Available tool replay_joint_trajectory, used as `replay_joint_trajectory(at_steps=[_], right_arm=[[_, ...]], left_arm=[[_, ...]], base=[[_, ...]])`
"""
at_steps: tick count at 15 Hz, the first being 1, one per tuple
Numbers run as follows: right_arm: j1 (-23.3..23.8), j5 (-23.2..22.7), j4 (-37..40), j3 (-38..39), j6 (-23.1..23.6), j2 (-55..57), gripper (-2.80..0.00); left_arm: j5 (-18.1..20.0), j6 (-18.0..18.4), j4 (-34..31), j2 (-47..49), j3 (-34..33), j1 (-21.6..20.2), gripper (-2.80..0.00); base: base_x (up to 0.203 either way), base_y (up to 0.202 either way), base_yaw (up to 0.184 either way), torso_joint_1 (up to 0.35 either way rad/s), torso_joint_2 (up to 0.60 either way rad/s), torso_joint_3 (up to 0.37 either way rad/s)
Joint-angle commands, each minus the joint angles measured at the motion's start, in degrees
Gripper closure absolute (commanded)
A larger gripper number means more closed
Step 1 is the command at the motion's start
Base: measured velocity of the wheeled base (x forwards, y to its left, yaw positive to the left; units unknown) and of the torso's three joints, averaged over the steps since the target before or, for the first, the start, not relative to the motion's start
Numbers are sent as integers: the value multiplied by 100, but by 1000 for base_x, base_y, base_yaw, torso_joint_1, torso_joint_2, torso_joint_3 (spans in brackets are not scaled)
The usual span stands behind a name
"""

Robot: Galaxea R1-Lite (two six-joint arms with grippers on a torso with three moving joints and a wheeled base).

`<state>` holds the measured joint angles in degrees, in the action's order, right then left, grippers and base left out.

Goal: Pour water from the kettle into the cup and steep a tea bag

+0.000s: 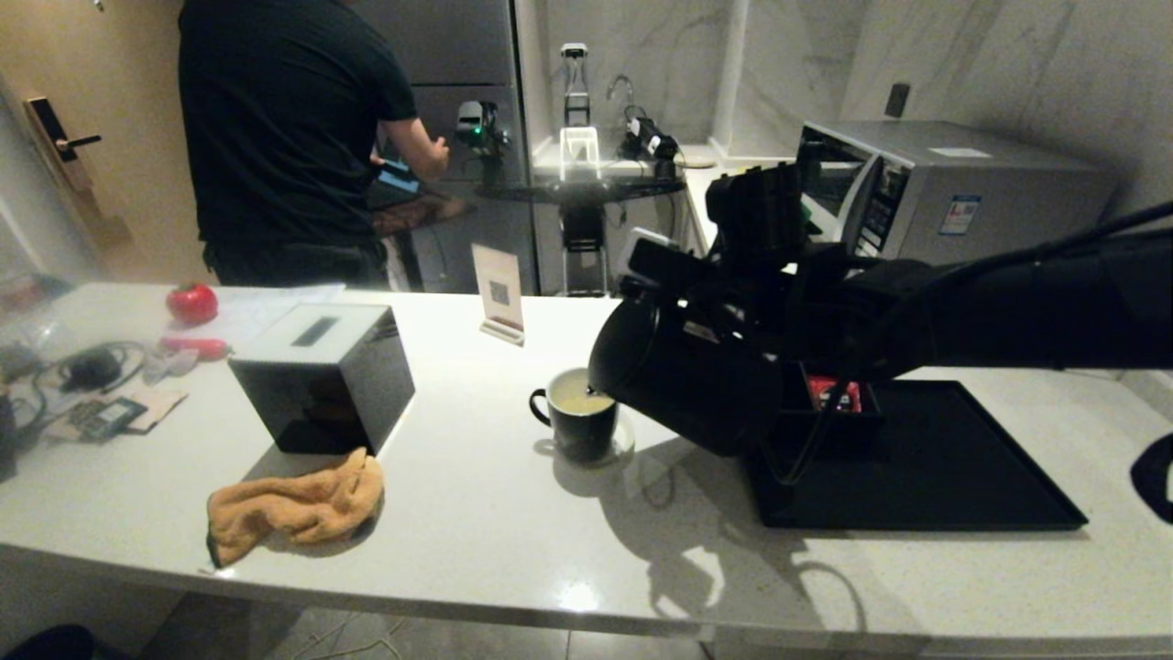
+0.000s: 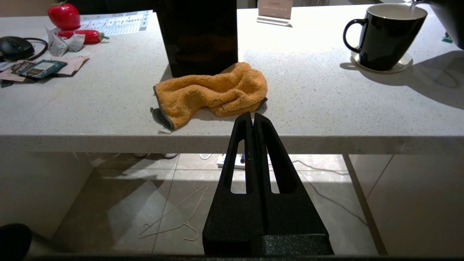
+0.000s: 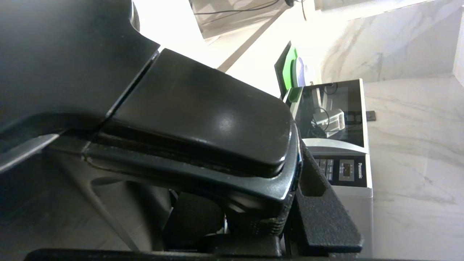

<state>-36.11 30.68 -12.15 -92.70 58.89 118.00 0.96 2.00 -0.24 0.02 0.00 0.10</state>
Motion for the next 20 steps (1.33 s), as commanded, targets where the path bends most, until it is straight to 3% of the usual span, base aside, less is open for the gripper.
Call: replay_joint_trajectory(at_steps=[1,20], right_arm=[[-9,17,-12,-20,11,3,0],[43,8,14,53,-1417,-291,0]], left_arm=[[0,2,7,-2,0,-1,0],[0,2,-2,-2,0,-1,0]], base=[[0,0,0,0,0,0],[0,0,0,0,0,0]])
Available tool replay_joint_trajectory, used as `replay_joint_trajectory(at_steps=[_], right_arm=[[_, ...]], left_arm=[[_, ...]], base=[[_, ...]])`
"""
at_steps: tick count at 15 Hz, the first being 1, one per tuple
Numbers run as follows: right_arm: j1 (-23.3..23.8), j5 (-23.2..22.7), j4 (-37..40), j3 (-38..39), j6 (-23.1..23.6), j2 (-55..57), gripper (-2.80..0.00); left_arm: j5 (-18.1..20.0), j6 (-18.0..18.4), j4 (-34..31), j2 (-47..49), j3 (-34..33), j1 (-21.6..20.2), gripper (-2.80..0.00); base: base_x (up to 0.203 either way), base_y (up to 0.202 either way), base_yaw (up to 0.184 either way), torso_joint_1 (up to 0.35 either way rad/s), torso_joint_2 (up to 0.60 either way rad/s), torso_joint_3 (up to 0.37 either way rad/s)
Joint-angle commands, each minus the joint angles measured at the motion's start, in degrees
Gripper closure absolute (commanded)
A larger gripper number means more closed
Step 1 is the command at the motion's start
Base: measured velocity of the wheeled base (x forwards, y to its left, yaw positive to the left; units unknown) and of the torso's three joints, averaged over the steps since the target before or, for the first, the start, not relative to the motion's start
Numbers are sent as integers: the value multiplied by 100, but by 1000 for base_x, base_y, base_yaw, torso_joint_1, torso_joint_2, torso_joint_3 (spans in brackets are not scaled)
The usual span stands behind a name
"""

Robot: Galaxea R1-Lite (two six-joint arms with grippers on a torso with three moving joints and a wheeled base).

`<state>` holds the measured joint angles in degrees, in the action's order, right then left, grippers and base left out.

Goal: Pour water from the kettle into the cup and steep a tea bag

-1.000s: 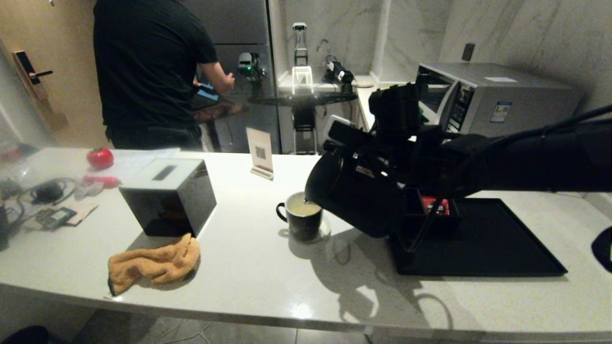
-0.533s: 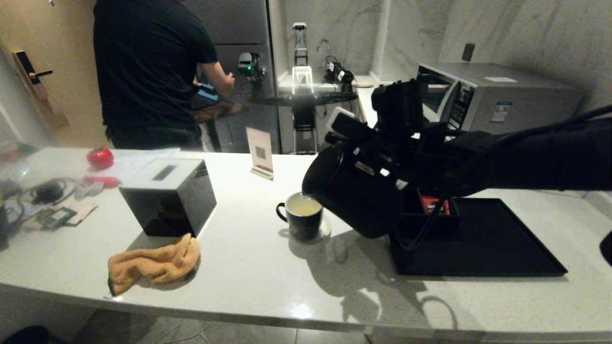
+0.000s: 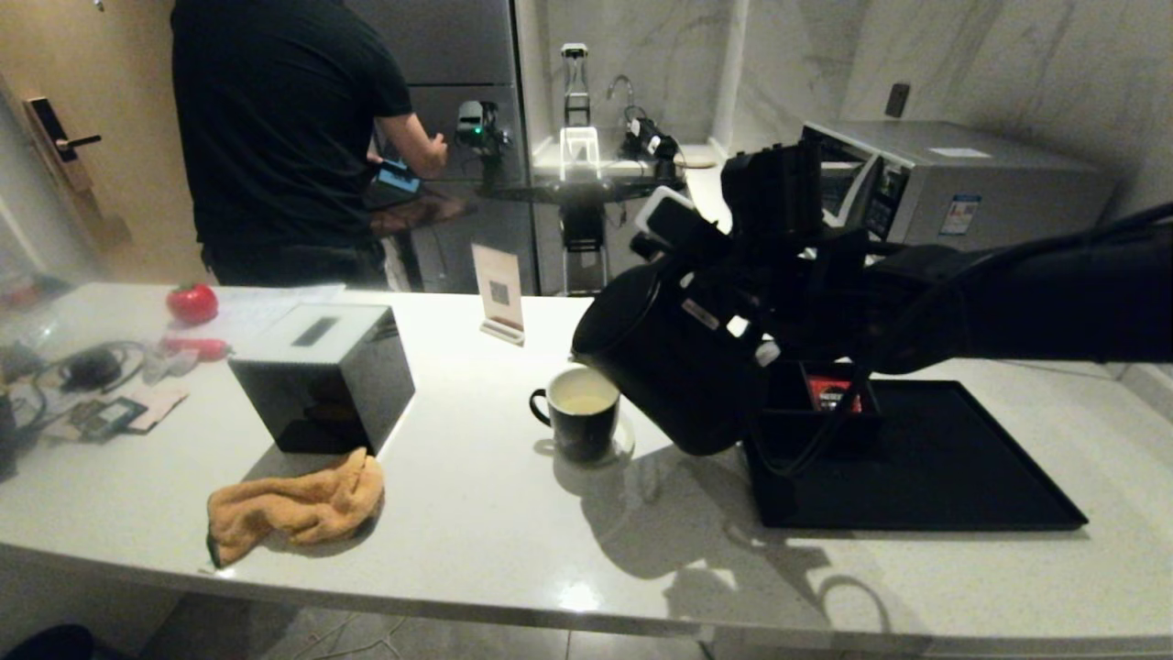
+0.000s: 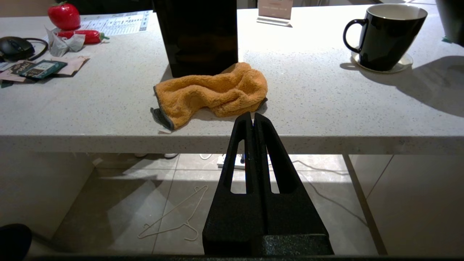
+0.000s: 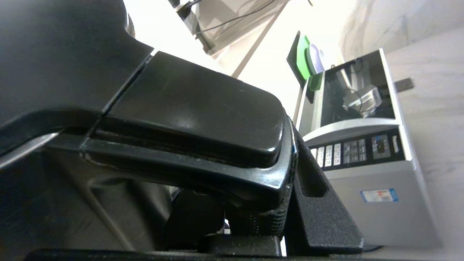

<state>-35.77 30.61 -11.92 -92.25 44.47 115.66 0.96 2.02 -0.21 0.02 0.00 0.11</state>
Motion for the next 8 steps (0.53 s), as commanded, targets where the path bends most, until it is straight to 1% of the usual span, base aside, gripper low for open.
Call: replay_joint_trajectory(at_steps=[1,3,8], right_arm=[[31,15,-12,62,-69,-103,0],[51,11,-12,168,-236,-200,0],[276,-2,-36,335,-631,-496,0]], left_arm=[[0,1,1,-2,0,-2,0],[0,1,-5,-2,0,-2,0],[0,1,-4,-2,0,-2,0]], base=[[0,0,0,0,0,0],[0,0,0,0,0,0],[0,0,0,0,0,0]])
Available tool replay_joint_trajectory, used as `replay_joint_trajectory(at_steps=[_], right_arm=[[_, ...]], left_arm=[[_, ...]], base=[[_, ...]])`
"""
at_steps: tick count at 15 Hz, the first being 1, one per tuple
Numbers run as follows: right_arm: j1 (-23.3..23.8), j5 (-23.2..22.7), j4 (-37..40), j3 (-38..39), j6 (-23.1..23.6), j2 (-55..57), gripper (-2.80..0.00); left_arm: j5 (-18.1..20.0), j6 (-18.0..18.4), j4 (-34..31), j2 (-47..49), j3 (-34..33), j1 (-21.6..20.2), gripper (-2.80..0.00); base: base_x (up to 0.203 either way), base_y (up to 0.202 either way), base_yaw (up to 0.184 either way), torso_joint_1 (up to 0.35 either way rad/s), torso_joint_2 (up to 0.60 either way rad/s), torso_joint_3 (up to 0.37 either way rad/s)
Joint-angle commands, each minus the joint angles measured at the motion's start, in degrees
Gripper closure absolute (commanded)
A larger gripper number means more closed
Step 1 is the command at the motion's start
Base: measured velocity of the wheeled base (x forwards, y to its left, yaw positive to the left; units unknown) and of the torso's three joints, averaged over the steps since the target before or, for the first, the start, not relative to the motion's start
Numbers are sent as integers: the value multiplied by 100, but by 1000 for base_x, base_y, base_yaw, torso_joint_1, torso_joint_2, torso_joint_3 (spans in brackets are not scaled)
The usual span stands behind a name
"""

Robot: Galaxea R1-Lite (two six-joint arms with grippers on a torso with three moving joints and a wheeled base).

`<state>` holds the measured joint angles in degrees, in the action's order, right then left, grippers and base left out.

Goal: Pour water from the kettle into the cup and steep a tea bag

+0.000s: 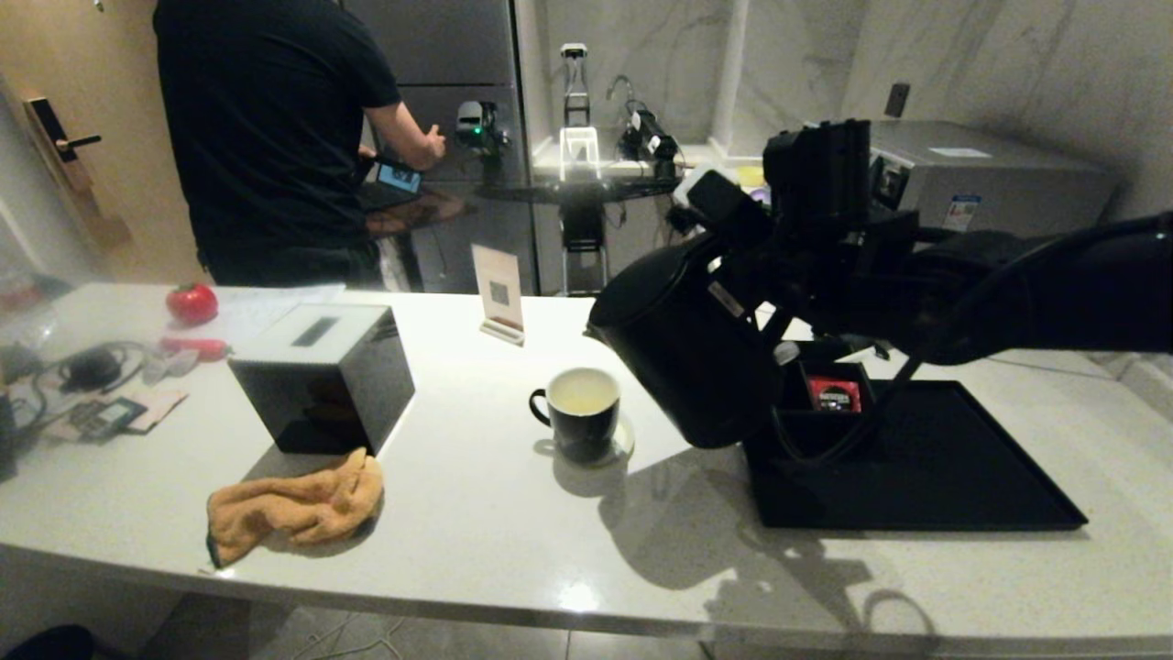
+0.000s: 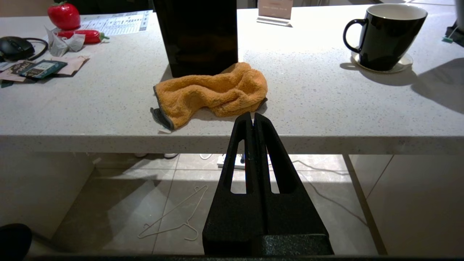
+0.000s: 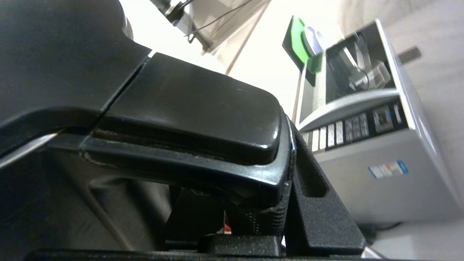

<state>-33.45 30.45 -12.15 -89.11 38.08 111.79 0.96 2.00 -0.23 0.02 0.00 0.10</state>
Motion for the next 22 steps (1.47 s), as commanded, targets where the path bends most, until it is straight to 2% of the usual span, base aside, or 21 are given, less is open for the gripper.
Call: replay_joint_trajectory(at_steps=[1,8,15,22], right_arm=[[93,14,-17,41,-66,-168,0],[607,6,-148,458,-932,-709,0],[1440,3,-534,915,-1481,-1166,0],[2242,-4,-1337,1726,-1882,-1455,0]], left_arm=[[0,2,-3,-2,0,-1,0],[0,2,-3,-2,0,-1,0],[0,2,-3,-2,0,-1,0],[0,2,-1,-2,0,-1,0]], base=[[0,0,0,0,0,0],[0,0,0,0,0,0],[0,0,0,0,0,0],[0,0,0,0,0,0]])
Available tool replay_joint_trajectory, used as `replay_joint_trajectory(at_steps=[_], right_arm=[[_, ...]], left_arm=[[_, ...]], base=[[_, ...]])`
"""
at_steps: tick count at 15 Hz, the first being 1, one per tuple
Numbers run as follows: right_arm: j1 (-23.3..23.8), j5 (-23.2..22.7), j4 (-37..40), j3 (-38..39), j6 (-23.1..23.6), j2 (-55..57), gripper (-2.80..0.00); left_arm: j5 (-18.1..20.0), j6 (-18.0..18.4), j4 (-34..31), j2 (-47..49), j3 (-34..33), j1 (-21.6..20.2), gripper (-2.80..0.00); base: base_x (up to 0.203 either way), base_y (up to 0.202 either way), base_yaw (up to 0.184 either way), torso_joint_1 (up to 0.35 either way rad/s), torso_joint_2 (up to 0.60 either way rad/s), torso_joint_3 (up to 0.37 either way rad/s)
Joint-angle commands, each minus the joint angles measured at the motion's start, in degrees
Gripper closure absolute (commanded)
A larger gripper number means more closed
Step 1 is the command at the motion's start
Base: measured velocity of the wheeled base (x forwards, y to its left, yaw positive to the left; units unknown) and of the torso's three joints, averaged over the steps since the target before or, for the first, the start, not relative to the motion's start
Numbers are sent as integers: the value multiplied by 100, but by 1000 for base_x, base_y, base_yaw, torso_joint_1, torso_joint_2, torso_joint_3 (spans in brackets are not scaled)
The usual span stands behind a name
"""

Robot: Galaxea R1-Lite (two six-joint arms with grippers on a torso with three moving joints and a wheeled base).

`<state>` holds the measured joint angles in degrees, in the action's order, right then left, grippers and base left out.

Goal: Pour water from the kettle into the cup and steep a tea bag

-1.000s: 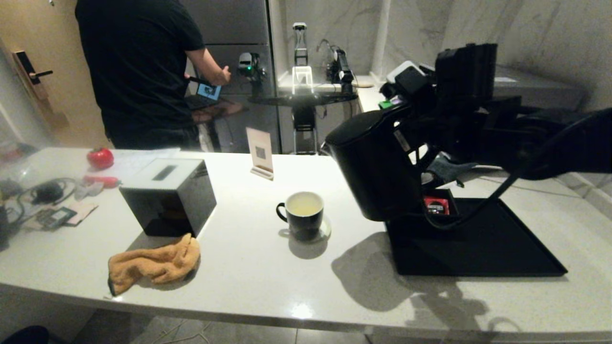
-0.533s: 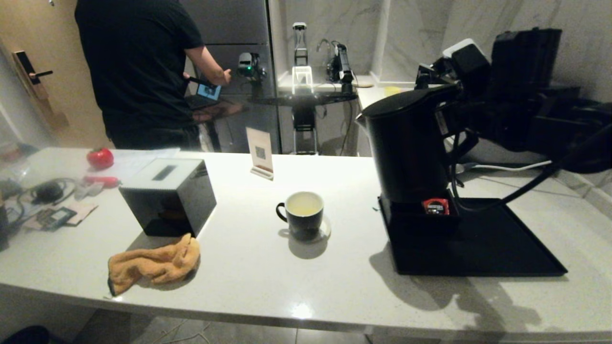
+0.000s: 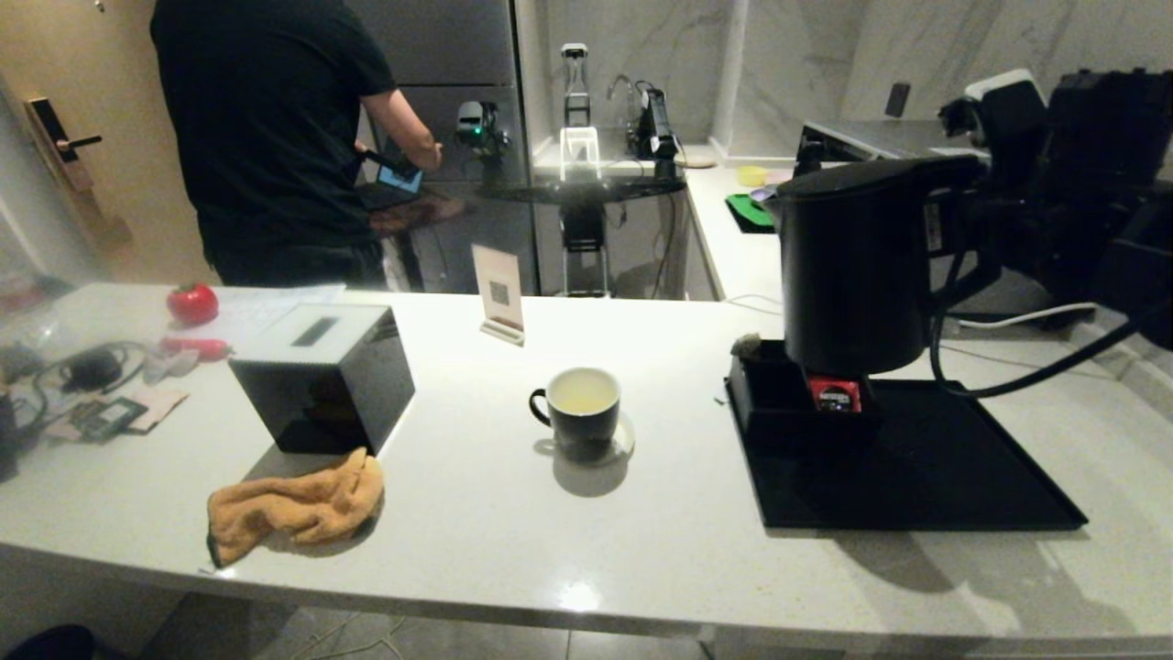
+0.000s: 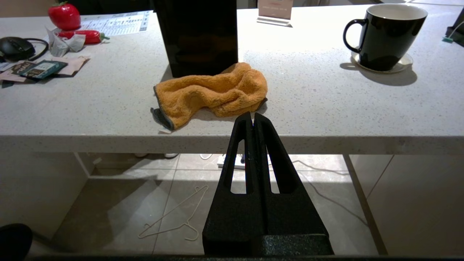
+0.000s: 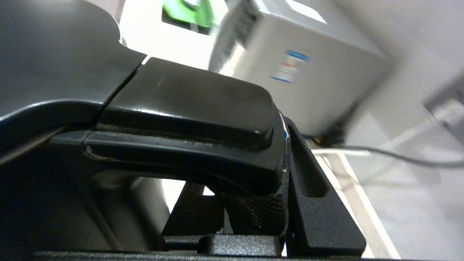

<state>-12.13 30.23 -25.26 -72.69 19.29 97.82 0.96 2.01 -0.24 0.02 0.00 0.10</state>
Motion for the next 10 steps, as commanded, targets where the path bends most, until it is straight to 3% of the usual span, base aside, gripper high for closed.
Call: replay_joint_trajectory(at_steps=[1,10], right_arm=[[227,18,-66,160,-61,-99,0],[1368,18,-1216,1001,-460,-99,0]], left_arm=[[0,1,4,-2,0,5,0],[0,1,-1,-2,0,0,0]], base=[[0,0,0,0,0,0],[0,0,0,0,0,0]])
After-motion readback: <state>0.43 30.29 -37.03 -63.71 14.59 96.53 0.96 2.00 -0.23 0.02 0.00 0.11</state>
